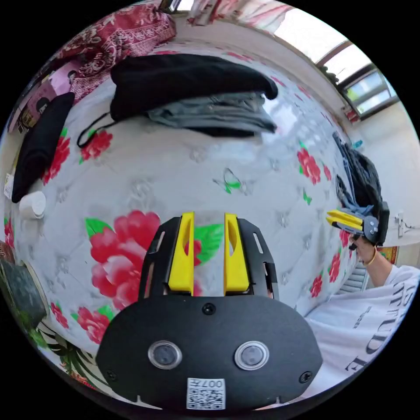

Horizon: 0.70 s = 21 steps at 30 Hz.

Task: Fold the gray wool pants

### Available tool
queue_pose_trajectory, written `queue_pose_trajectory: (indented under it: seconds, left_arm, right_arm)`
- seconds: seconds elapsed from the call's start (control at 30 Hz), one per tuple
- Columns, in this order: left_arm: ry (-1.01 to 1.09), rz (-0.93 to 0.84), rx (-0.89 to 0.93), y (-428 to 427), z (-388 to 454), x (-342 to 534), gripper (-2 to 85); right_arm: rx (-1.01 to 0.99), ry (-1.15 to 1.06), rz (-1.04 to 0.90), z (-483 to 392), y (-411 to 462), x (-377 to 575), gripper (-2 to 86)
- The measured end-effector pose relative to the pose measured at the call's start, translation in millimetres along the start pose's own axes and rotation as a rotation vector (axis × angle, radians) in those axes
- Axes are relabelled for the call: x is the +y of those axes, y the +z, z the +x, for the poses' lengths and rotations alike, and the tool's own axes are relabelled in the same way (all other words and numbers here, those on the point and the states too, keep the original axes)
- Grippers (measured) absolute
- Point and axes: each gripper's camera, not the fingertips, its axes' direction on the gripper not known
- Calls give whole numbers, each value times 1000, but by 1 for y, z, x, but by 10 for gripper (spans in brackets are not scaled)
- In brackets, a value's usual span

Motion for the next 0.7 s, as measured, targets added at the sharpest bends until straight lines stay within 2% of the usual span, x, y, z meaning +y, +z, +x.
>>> queue_pose_trajectory:
  seconds: [0.07,0.17,0.23,0.3,0.33,0.37,0.43,0.5,0.6,0.7]
  left_arm:
    - [27,-11,-11,5,39,22,101]
    - [63,-21,47,10,92,33,98]
    - [130,-54,78,15,131,24,98]
    - [213,-80,43,21,160,15,98]
    - [255,-122,23,29,175,8,97]
    - [271,-148,8,33,181,6,96]
    - [342,-157,-149,36,201,1,82]
    - [361,-163,-185,36,207,-1,73]
    - [321,-165,-168,34,202,-8,72]
    - [303,-189,-177,33,202,-17,72]
  right_arm:
    - [38,-54,-3,-25,3,11,26]
    - [40,7,34,-45,3,-1,20]
    - [-53,114,58,-34,-1,-9,24]
    - [-241,301,113,1,-5,-3,41]
    - [-238,363,130,13,-7,2,48]
    - [-190,486,171,39,-16,21,57]
    - [-72,660,256,85,-37,64,64]
    - [180,877,301,153,-71,136,66]
    - [438,1123,268,238,-115,230,64]
    - [592,1270,162,305,-147,299,64]
